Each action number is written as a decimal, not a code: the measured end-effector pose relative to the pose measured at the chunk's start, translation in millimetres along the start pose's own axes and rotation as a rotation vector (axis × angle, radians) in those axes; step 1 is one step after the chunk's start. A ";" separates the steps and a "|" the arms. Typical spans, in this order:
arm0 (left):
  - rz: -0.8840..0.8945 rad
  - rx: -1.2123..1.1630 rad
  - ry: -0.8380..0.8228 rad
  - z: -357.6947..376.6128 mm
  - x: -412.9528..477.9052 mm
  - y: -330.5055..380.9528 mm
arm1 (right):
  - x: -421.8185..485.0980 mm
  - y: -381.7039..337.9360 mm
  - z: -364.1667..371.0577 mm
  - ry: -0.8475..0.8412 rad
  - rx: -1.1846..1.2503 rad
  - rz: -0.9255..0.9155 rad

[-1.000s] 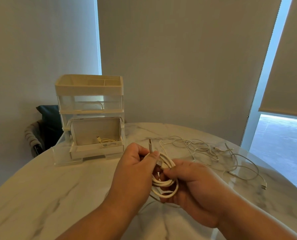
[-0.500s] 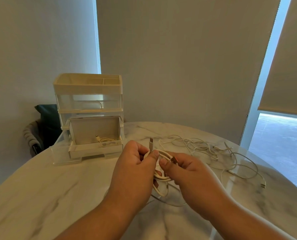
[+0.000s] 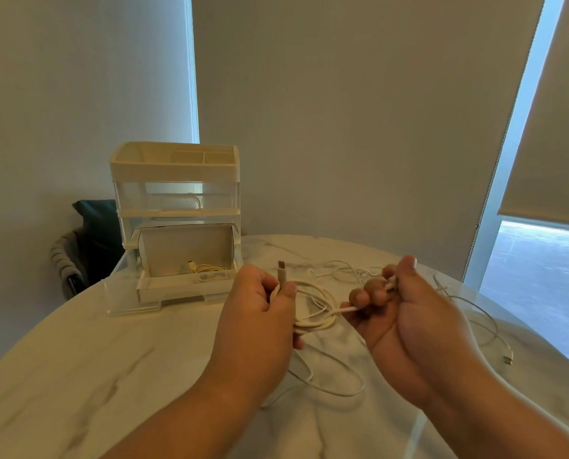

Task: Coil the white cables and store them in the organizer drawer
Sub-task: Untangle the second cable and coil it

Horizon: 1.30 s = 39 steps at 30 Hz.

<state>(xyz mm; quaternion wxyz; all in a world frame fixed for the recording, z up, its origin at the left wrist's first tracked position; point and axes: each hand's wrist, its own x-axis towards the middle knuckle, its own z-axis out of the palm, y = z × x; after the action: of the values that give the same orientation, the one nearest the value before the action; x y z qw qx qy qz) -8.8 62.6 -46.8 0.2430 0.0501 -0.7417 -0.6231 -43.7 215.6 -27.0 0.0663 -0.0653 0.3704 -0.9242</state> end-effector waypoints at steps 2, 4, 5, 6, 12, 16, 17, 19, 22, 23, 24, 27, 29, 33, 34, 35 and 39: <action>0.011 0.006 -0.010 3.1 -2.3 -1.6 | 4.9 3.9 -4.4 0.028 0.017 0.089; 0.028 0.019 -0.010 5.0 -4.1 -2.2 | 8.8 6.7 -8.0 0.038 -0.033 0.112; 0.044 0.028 -0.010 5.7 -5.2 -2.1 | 10.6 7.3 -9.6 0.050 -0.064 0.096; 0.061 0.037 -0.011 6.5 -6.8 -1.9 | 12.0 7.0 -10.5 0.066 -0.096 0.075; 0.098 0.043 -0.013 9.9 -10.7 -3.7 | 19.4 11.9 -22.3 0.100 -0.256 0.150; 0.124 0.061 -0.022 7.8 -11.1 -1.8 | 22.6 15.1 -25.5 0.065 -0.430 0.136; 0.126 0.070 -0.029 7.4 -11.4 -1.2 | 23.1 14.2 -26.0 0.051 -0.521 0.122; 0.132 0.093 -0.045 7.3 -12.1 -0.5 | 23.3 11.9 -26.8 0.018 -0.687 0.133; 0.143 0.134 -0.048 8.3 -12.2 -1.3 | 20.1 8.1 -25.1 -0.054 -0.827 0.208; 0.146 0.152 -0.045 8.7 -11.7 -2.1 | 18.7 6.6 -24.5 -0.082 -0.864 0.236; 0.145 0.166 -0.043 8.8 -11.5 -2.4 | 17.6 4.9 -23.9 -0.108 -0.891 0.256; 0.139 0.162 -0.042 8.1 -10.6 -1.8 | 16.1 -0.8 -23.6 -0.183 -0.894 0.299; 0.131 0.140 -0.051 7.7 -10.3 -0.3 | 14.9 -3.7 -23.7 -0.227 -0.865 0.321; 0.112 0.113 -0.058 6.8 -9.1 -0.5 | 13.4 -3.7 -23.6 -0.299 -0.792 0.370; 0.111 0.111 -0.055 6.4 -8.3 -1.4 | 13.1 -2.5 -23.1 -0.307 -0.762 0.378; 0.111 0.111 -0.053 6.0 -7.2 -2.2 | 13.1 -1.2 -22.9 -0.309 -0.725 0.384; 0.111 0.108 -0.049 4.5 -4.7 -2.4 | 15.6 2.6 -23.6 -0.309 -0.606 0.377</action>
<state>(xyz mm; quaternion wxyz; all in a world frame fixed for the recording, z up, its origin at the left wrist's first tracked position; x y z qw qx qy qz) -7.2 67.9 -50.9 0.2557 0.0067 -0.7816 -0.5690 -62.9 227.0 -44.6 0.2677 -0.1512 0.6180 -0.7236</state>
